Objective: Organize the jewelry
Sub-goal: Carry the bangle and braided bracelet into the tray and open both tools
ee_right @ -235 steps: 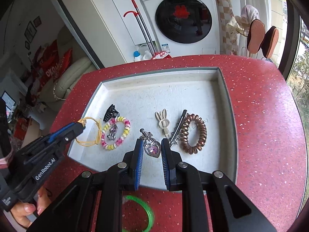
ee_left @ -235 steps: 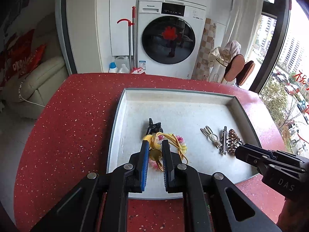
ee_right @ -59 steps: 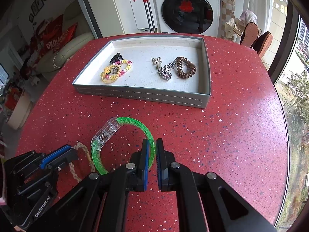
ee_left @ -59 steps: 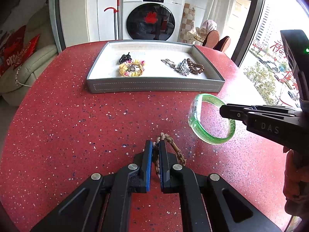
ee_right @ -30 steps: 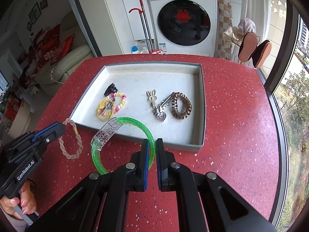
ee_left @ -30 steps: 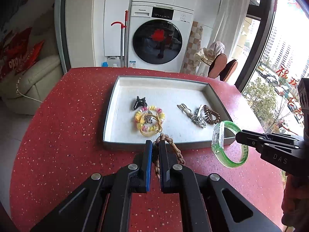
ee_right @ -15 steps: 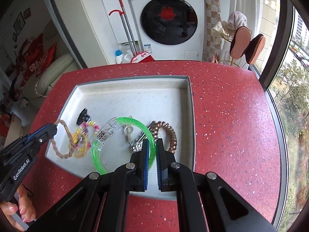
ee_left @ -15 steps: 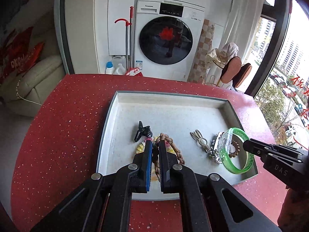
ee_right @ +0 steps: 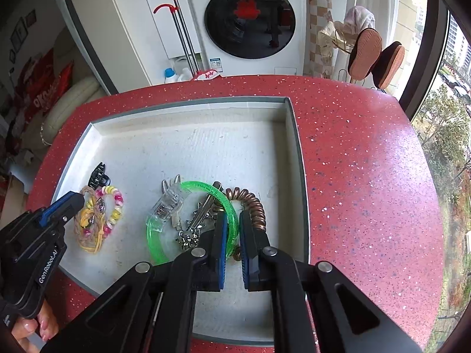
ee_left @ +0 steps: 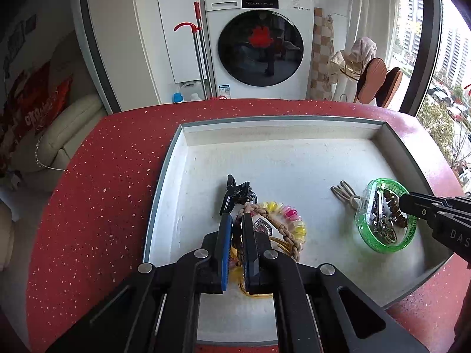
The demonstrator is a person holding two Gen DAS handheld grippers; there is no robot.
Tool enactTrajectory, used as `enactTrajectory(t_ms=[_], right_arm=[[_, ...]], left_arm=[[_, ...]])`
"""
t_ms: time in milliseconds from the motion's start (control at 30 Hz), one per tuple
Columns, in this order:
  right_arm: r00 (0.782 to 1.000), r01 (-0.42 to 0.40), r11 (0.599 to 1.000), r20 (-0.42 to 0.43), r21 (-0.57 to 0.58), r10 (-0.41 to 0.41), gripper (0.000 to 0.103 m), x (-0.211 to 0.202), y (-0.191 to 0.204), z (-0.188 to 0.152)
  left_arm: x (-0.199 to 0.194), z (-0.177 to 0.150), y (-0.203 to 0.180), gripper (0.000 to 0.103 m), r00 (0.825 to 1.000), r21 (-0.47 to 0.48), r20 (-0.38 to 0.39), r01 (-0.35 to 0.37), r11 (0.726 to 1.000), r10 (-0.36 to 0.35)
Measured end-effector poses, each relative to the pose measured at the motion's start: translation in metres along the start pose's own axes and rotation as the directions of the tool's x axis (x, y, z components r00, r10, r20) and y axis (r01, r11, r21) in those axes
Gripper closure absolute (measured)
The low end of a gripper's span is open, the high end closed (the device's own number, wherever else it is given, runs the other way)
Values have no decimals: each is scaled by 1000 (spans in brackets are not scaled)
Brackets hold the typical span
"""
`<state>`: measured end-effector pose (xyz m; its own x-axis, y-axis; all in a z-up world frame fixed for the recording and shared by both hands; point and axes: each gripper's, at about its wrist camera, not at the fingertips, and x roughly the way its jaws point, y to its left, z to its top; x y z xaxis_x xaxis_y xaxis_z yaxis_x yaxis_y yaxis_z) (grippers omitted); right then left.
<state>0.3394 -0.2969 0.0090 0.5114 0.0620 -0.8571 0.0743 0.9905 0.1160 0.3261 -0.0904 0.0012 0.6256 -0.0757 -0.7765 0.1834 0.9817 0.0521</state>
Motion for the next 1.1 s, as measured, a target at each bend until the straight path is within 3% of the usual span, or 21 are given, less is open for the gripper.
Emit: enactTrajectory(t_ms=[200, 267, 300, 333, 733, 767, 833, 900, 1100], right_arm=[[1000, -2, 1000, -8, -11, 2, 90, -2, 2, -1], [1000, -11, 1000, -10, -6, 11, 75, -3, 1, -2], [1000, -23, 1000, -6, -4, 23, 60, -4, 1, -2], [1000, -28, 1000, 3, -5, 28, 55, -7, 2, -3], [997, -54, 999, 62, 4, 54, 46, -35, 7, -11], [997, -56, 998, 62, 6, 56, 46, -36, 8, -12], [997, -58, 998, 58, 7, 58, 46, -38, 8, -13], [997, -54, 999, 57, 4, 53, 46, -39, 9, -15], [997, -46, 999, 59, 6, 45, 46, -44, 9, -18]], left_arm=[[7, -3, 5, 78, 999, -14, -23, -25, 1000, 25], [8, -4, 4, 78, 999, -8, -22, -35, 999, 34], [7, -4, 3, 78, 999, -2, -20, -41, 999, 41], [7, -4, 2, 78, 999, 3, -18, -45, 999, 45], [-9, -6, 7, 78, 999, -24, 27, -27, 999, 28], [-9, -6, 6, 55, 999, -18, 27, -27, 999, 27], [-13, -8, 8, 0, 998, -25, 37, -49, 999, 50], [-24, -8, 7, 0, 993, -25, 100, -66, 997, 69], [-29, -6, 4, 0, 995, -4, 86, -53, 999, 53]])
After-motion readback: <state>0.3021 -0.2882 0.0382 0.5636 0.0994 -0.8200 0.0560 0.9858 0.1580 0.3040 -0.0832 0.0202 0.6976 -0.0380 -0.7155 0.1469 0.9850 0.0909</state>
